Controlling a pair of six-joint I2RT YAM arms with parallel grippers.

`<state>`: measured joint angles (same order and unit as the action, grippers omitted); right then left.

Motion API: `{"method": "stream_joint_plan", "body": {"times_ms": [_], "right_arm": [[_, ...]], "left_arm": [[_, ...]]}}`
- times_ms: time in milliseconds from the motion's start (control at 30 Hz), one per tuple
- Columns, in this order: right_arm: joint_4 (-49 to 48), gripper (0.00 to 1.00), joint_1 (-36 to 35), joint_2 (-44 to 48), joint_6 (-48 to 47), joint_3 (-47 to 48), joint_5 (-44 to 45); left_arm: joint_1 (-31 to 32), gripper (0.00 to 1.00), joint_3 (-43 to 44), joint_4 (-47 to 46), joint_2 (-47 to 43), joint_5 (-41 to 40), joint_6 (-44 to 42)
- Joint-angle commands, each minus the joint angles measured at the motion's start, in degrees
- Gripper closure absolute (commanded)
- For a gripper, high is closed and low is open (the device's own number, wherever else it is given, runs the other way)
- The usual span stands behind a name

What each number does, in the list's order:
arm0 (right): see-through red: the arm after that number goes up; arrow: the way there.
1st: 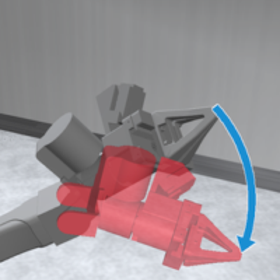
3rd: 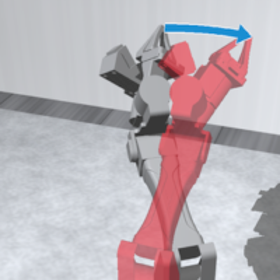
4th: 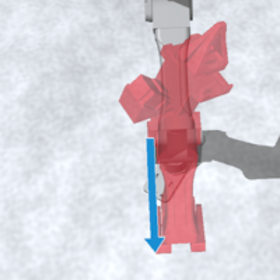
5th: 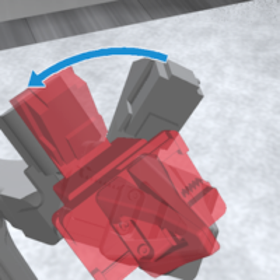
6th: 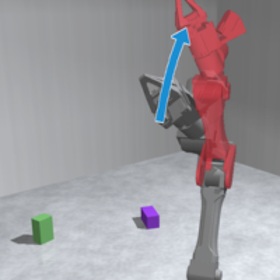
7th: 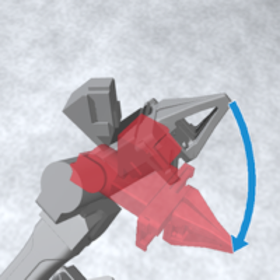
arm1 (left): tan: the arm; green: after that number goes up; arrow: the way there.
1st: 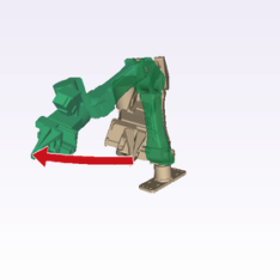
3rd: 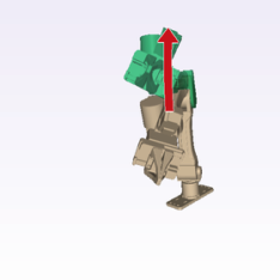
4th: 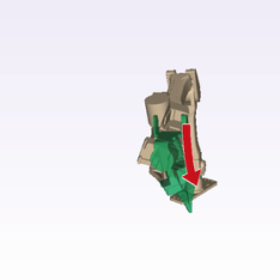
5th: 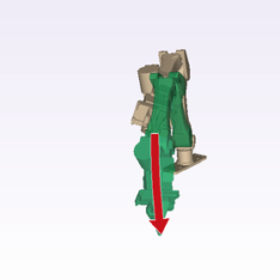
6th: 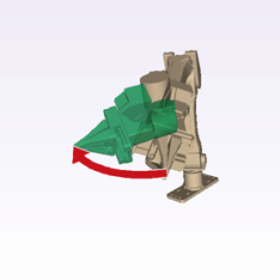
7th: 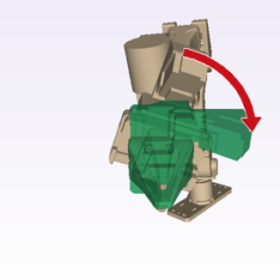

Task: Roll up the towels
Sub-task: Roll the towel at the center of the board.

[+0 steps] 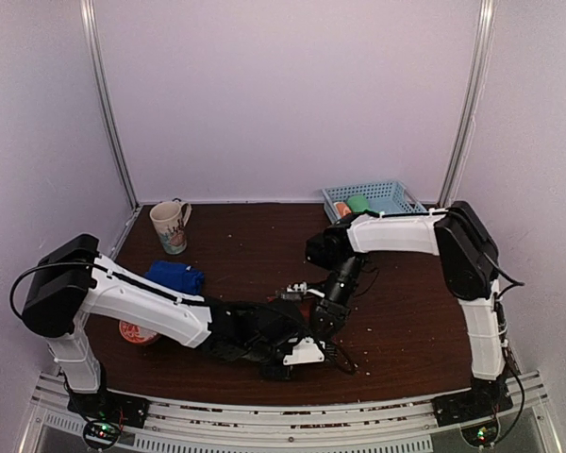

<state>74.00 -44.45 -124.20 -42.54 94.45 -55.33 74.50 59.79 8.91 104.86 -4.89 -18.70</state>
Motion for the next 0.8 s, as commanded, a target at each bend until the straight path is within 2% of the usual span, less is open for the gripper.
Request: {"method": "stream_joint_plan", "body": {"times_ms": [0, 67, 133, 200, 267, 333, 367, 433, 500, 533, 600, 667, 767], "right_arm": [[-3.3, 0.52, 5.9, 13.2, 4.6, 4.0, 4.3], [-13.5, 0.52, 6.9, 20.1, 11.8, 1.2, 12.4], [-26.5, 0.51, 6.9, 28.0, 18.6, -4.3, 26.0], [-35.4, 0.43, 7.3, 34.5, 23.2, -8.8, 38.7], [-37.8, 0.28, 8.8, 38.0, 24.8, -9.4, 44.3], [-38.3, 0.02, 11.5, 40.8, 25.7, -8.8, 42.4], [-38.4, 0.00, 13.0, 42.3, 25.8, -8.8, 38.8], [-38.5, 0.00, 15.0, 45.4, 24.0, -9.8, 29.8], [-33.1, 0.01, 15.1, 46.1, 18.6, -9.0, 19.6], [-29.2, 0.08, 15.0, 46.0, 14.8, -8.4, 11.7], [-22.6, 0.18, 14.4, 46.2, 8.9, -9.6, 3.1], [-19.9, 0.28, 11.7, 46.4, 6.3, -12.1, 1.3], [-19.5, 0.44, 2.3, 47.2, 3.0, -18.0, 9.8]], "left_arm": [[-1.5, 1.00, 7.2, 11.2, 3.9, 10.8, 3.8], [-3.3, 1.00, 10.2, 14.2, 6.2, 17.2, 6.6], [-5.4, 1.00, 12.4, 15.9, 8.4, 23.2, 9.2], [-8.1, 1.00, 15.1, 18.0, 11.3, 30.4, 11.8], [-11.4, 1.00, 18.9, 21.1, 14.6, 38.1, 14.0], [-14.2, 1.00, 21.6, 22.7, 17.0, 46.5, 15.8], [-15.5, 1.00, 22.6, 22.7, 18.0, 50.1, 17.0], [-17.6, 1.00, 24.4, 22.7, 20.1, 55.5, 19.6], [-19.3, 1.00, 25.5, 22.4, 22.2, 60.1, 22.1], [-20.1, 1.00, 25.6, 21.6, 23.0, 62.4, 23.5], [-21.5, 1.00, 25.6, 20.0, 24.7, 66.3, 26.2], [-22.4, 1.00, 24.7, 17.8, 25.6, 68.9, 29.2], [-23.7, 1.00, 22.8, 14.1, 25.9, 71.8, 33.5]]}}
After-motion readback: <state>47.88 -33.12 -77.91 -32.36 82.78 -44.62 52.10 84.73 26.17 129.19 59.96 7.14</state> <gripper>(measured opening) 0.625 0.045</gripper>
